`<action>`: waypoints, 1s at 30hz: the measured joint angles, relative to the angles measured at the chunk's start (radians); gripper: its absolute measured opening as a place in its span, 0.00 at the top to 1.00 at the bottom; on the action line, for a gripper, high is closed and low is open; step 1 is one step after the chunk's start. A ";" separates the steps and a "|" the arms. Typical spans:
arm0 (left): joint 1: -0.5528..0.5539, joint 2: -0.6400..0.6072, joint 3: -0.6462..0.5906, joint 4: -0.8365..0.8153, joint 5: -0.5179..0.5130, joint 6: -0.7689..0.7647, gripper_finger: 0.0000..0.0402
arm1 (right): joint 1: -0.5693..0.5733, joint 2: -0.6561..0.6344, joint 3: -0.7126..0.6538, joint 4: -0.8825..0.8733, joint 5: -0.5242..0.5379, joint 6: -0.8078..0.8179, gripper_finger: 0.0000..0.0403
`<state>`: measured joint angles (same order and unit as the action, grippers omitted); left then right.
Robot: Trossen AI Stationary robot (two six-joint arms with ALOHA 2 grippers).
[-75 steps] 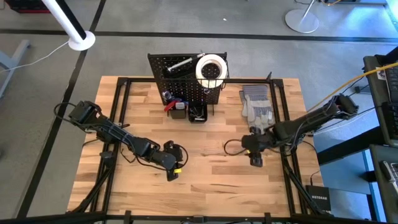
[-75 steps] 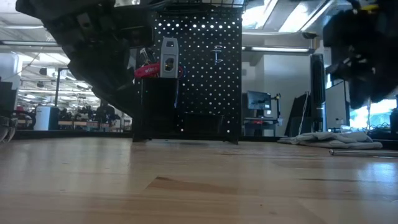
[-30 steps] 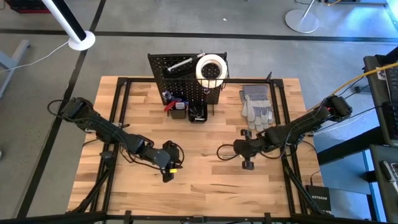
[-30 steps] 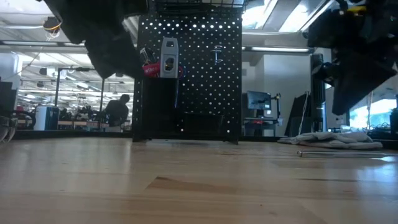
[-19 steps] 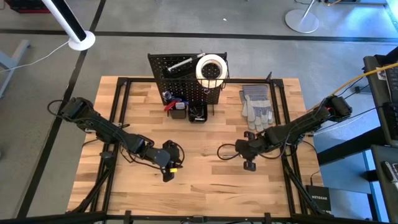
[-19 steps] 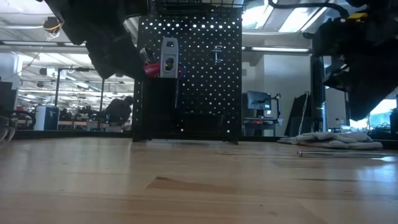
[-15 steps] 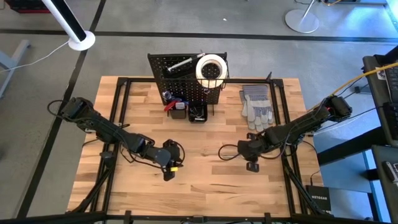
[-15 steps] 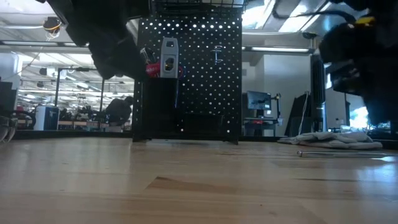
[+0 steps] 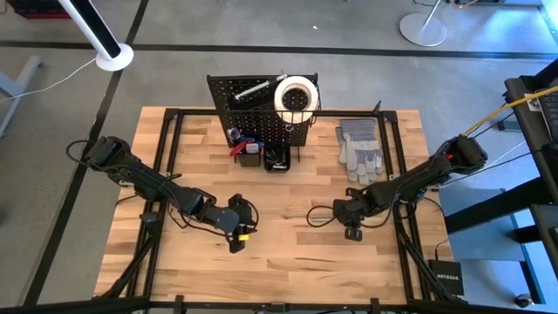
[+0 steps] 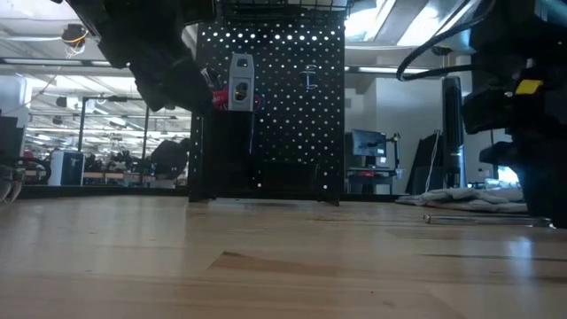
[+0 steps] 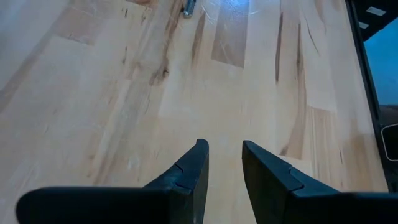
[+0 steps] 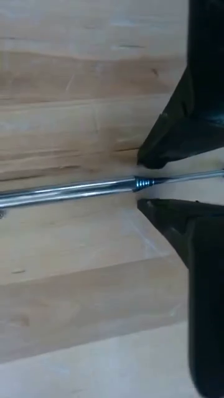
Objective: Hang tools onto peg board
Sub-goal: Put the stainless antenna into the left bin on the pegboard
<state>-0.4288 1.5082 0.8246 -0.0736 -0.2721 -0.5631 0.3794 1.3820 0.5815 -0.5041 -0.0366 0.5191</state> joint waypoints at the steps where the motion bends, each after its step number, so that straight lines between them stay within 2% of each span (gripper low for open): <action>1: -0.001 0.000 0.000 -0.001 -0.001 0.002 0.79 | 0.000 0.013 -0.003 0.010 -0.001 -0.001 0.74; 8: -0.001 0.001 0.000 0.003 -0.002 -0.002 0.79 | 0.002 0.063 -0.001 0.010 0.034 -0.017 0.97; 15: -0.001 0.001 0.000 0.004 -0.002 -0.005 0.79 | 0.002 0.044 -0.006 0.040 0.044 -0.029 0.99; 24: -0.011 0.000 0.000 0.008 -0.002 -0.032 0.79 | -0.001 -0.105 -0.008 0.094 0.072 -0.041 0.99; 30: -0.012 -0.001 0.000 0.014 -0.006 -0.031 0.79 | -0.001 -0.167 -0.008 0.202 0.127 -0.082 1.00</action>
<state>-0.4408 1.5070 0.8246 -0.0598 -0.2780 -0.5937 0.3786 1.2149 0.5739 -0.3022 0.0902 0.4373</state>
